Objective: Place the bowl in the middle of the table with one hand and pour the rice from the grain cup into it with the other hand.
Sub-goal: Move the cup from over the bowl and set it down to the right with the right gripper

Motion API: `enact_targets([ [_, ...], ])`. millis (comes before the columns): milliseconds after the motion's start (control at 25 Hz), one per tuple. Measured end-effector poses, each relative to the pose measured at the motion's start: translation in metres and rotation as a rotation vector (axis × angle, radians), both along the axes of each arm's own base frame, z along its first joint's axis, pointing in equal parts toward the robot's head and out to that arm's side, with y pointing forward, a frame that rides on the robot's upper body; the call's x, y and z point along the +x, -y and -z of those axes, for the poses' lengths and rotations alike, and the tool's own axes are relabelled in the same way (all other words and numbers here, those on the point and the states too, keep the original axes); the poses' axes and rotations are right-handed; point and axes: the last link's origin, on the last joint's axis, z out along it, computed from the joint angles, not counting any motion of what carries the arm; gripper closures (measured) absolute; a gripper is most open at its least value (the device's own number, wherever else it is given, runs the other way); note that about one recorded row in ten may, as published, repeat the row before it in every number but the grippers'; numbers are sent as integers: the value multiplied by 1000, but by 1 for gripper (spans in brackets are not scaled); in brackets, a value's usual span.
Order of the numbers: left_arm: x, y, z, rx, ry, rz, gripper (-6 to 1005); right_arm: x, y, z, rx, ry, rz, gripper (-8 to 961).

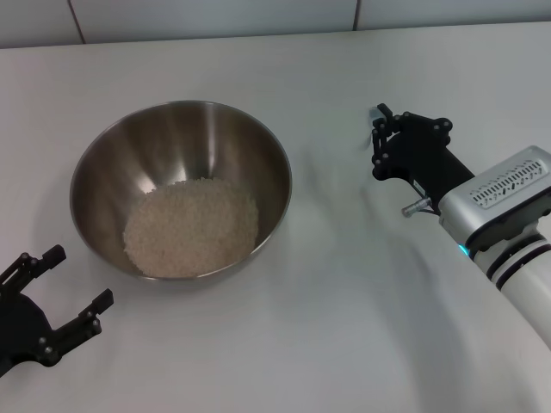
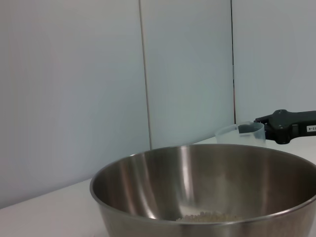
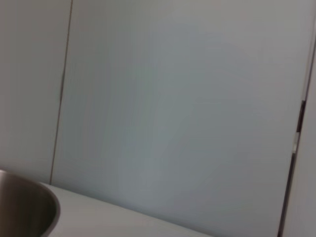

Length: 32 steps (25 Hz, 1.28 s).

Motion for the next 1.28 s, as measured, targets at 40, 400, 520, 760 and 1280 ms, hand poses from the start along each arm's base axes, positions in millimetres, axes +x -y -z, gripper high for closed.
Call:
enact_targets([
  [40, 0, 0, 0, 0, 0, 0, 156, 0, -1, 1, -9, 8, 2, 934],
  [400, 1, -2, 0, 0, -2, 6, 155, 0, -4, 7, -47, 40, 9, 935],
  [520, 1, -2, 1, 0, -2, 6, 155, -2, -3, 9, -63, 54, -11, 935],
  [760, 1, -1, 1, -1, -2, 4, 155, -3, -3, 10, -70, 59, -20, 935],
  [1280, -1, 1, 2, -5, 0, -6, 155, -2, -1, 10, -67, 56, -18, 934],
])
